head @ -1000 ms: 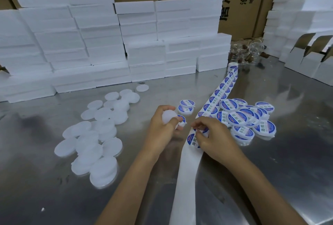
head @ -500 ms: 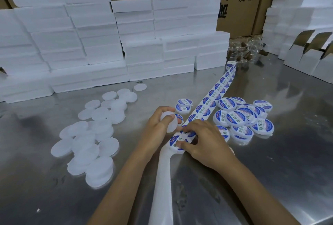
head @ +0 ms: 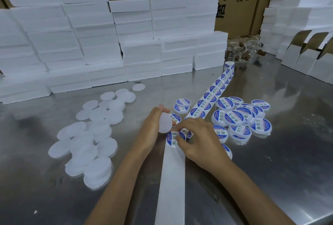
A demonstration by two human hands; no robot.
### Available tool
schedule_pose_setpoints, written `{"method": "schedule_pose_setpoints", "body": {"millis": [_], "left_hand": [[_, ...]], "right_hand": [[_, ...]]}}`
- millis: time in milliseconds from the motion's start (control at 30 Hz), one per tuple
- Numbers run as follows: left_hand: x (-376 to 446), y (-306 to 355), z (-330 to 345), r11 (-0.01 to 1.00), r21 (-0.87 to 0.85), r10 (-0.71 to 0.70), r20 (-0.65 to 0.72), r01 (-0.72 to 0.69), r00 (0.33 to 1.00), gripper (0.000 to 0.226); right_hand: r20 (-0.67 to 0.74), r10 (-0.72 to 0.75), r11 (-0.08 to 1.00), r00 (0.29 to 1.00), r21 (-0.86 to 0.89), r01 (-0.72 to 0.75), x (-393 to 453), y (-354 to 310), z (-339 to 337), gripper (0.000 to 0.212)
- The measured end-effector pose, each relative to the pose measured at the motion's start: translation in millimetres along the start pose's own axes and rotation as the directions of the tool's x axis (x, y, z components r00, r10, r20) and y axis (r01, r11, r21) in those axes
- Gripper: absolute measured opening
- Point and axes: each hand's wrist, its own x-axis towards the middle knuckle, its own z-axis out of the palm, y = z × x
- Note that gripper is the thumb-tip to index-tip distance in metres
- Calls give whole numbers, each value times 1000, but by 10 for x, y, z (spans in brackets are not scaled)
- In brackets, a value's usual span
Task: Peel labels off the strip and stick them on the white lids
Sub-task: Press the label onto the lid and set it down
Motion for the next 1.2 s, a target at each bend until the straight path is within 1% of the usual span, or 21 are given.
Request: {"method": "schedule_pose_setpoints", "body": {"millis": [67, 100, 167, 200, 267, 300, 367, 433, 500, 567, 667, 933, 1100, 1133, 1167, 1200], "left_hand": [[-2, -7, -4, 1000, 19, 4, -5, -4, 1000, 43], [-1, -18, -9, 999, 47, 16, -11, -16, 1000, 43], [21, -39, -25, 996, 79, 32, -20, -30, 999, 43], [29, -46, -34, 998, 52, 29, -20, -28, 999, 41], [17, -26, -40, 997, -76, -9, -8, 8, 1000, 38], [6, -12, -45, 989, -148, -15, 1, 15, 1000, 38], [-7, 9, -60, 959, -285, -17, -28, 8, 999, 41], [-22, 52, -76, 918, -396, -12, -64, -15, 998, 44], [-50, 111, -70, 880, -474, 11, -43, -31, 999, 46], [-85, 154, -63, 871, -491, 24, -25, -33, 999, 48], [-89, 157, -64, 883, -466, 53, -12, -53, 999, 52], [-81, 117, 10, 937, -339, 91, 21, -78, 996, 58], [-87, 148, 55, 931, -357, 95, 35, -77, 995, 55], [-92, 145, 51, 926, -368, 103, 34, -83, 994, 53], [-97, 147, 43, 918, -386, 111, 36, -89, 993, 51], [-104, 149, 30, 905, -414, 118, 39, -92, 992, 49]], "right_hand": [[-1, 46, 982, 999, 184, -45, 11, -25, -26, 10], [11, 86, 951, 996, 299, -85, 17, -41, -45, 9], [15, 149, 856, 989, 499, -136, 31, -69, -81, 9], [-9, 178, 799, 984, 585, -139, 40, -82, -99, 10], [-66, 248, 699, 966, 703, -131, 83, -88, -137, 12], [-79, 275, 670, 958, 731, -132, 121, -83, -153, 13], [-57, 286, 639, 956, 755, -147, 229, -89, -167, 16], [-11, 265, 606, 964, 780, -158, 346, -133, -135, 19], [13, 257, 626, 966, 759, -176, 441, -189, -49, 22], [9, 265, 691, 964, 696, -197, 492, -216, 53, 22], [1, 279, 738, 960, 639, -215, 509, -212, 136, 22], [-25, 266, 780, 964, 593, -200, 501, -164, 173, 26], [-93, 250, 848, 964, 502, -171, 486, -137, 195, 24], [-116, 243, 870, 963, 466, -163, 481, -135, 197, 25], [-136, 244, 886, 960, 434, -164, 478, -131, 196, 31], [-147, 264, 891, 953, 415, -183, 478, -116, 192, 43]]}}
